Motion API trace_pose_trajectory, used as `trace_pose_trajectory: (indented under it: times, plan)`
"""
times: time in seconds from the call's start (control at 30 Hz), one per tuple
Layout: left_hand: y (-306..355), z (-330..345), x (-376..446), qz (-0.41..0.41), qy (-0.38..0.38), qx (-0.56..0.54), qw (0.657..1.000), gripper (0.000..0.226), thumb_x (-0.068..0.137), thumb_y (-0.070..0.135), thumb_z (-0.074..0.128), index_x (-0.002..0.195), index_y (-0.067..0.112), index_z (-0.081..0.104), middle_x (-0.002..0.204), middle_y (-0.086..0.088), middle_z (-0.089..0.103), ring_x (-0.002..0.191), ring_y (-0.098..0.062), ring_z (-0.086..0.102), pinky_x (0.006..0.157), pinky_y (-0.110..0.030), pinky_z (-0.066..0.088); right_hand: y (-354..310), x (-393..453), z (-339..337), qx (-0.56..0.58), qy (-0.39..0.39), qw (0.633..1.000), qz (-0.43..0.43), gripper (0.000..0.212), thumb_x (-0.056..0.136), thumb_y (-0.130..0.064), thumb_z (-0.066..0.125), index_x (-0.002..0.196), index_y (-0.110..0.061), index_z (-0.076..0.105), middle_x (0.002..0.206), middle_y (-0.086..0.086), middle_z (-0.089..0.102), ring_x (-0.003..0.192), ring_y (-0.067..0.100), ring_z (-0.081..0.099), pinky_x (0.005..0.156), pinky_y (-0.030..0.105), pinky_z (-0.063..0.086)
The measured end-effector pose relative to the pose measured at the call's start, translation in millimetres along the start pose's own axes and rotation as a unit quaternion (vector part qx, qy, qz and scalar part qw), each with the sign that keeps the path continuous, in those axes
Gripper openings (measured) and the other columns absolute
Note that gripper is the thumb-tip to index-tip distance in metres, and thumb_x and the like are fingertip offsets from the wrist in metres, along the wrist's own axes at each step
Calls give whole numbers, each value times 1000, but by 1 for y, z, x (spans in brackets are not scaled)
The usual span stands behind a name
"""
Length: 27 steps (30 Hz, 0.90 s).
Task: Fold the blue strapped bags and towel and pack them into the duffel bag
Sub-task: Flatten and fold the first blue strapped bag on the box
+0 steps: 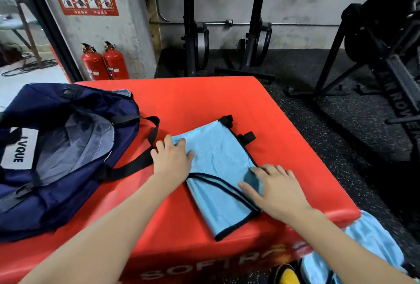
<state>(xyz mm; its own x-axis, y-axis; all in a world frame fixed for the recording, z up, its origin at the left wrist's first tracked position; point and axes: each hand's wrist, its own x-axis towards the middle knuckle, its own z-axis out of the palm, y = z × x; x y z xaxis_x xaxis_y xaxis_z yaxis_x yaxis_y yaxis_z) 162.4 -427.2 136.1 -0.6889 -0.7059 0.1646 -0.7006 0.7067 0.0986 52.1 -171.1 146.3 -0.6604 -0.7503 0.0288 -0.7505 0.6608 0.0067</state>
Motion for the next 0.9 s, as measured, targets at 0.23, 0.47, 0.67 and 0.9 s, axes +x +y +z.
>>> trace_pose_trajectory:
  times: [0.23,0.47,0.67,0.9]
  plan:
    - [-11,6,-1,111,-48,-58,991,53,101,53,45,146,25,46,154,-13,33,135,-36,36,112,-47,25,1,-21,6,23,22,997,-64,74,89,-83,23,132,-35,58,116,-9,61,106,16,62,87,35,41]
    - [-19,3,-7,180,44,-62,981,40,97,40,59,125,13,66,141,-20,52,125,-41,53,96,-53,47,3,-39,0,49,9,992,-120,66,88,-80,31,128,-33,56,110,-11,59,103,16,61,88,35,42]
    - [-16,-18,-54,243,-10,-176,954,47,97,49,50,133,21,62,140,-6,54,129,-26,50,105,-46,44,3,-47,2,78,100,975,-181,53,92,-71,44,121,-31,64,125,-13,54,114,15,48,88,34,43]
    - [-42,-30,-123,322,-59,-221,919,54,89,66,55,123,27,69,115,12,60,113,-5,55,97,-20,44,-4,-60,14,117,0,963,-243,73,84,-80,49,137,-32,56,139,-12,48,134,9,37,112,32,38]
